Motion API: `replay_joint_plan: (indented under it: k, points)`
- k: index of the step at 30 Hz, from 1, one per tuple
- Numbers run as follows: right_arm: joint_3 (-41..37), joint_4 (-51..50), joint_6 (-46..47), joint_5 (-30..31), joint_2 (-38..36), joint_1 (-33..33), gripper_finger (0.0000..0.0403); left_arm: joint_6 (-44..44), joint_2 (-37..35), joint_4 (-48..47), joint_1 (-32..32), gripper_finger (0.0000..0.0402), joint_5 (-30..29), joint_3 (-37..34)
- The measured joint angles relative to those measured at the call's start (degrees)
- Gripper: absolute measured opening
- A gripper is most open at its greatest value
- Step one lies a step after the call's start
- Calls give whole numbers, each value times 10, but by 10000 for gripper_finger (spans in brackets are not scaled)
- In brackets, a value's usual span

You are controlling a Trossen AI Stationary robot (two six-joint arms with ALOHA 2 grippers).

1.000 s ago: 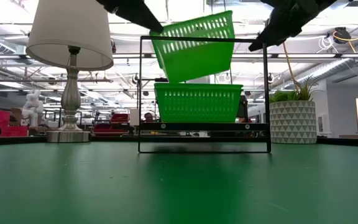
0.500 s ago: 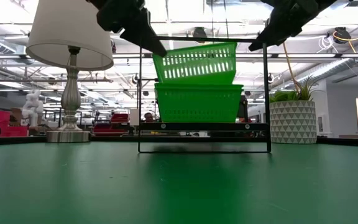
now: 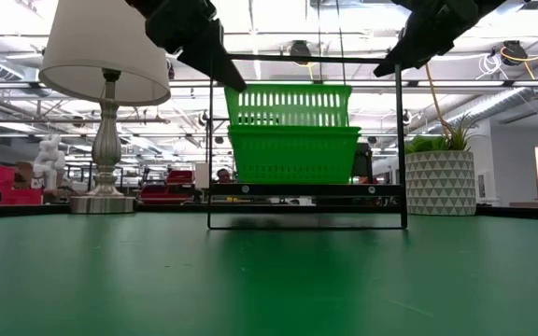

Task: Stack baskets on shelf by color
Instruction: Stack the green bin on the green bin on the shelf, then stack the black bin on the black bin on the shelf

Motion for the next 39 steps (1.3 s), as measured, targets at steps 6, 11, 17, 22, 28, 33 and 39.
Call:
replay_joint_plan:
  k: [6, 11, 17, 22, 28, 33, 39]
  points:
    - [0, 0, 0, -2, 0, 0, 4, -1, 0, 0, 0, 41, 1, 0]
    - [0, 0, 3, -2, 0, 0, 4, -8, 0, 9, 0, 85, 0, 0]
    - [0, -4, 9, -3, 0, 0, 4, -13, 0, 31, 0, 142, -2, 0]
    - [0, -20, 15, -4, 0, 0, 4, -13, -22, 36, -3, 156, -2, 0]
    - [0, -22, 22, -4, 0, 2, 4, -19, -72, 27, -4, 156, -3, 0]
    - [0, -34, 70, -4, 0, 29, 4, -55, -112, -20, -8, 157, -3, 0]
    - [0, -51, 181, -3, 0, 135, 4, -136, -129, -139, -20, 157, -11, 0]
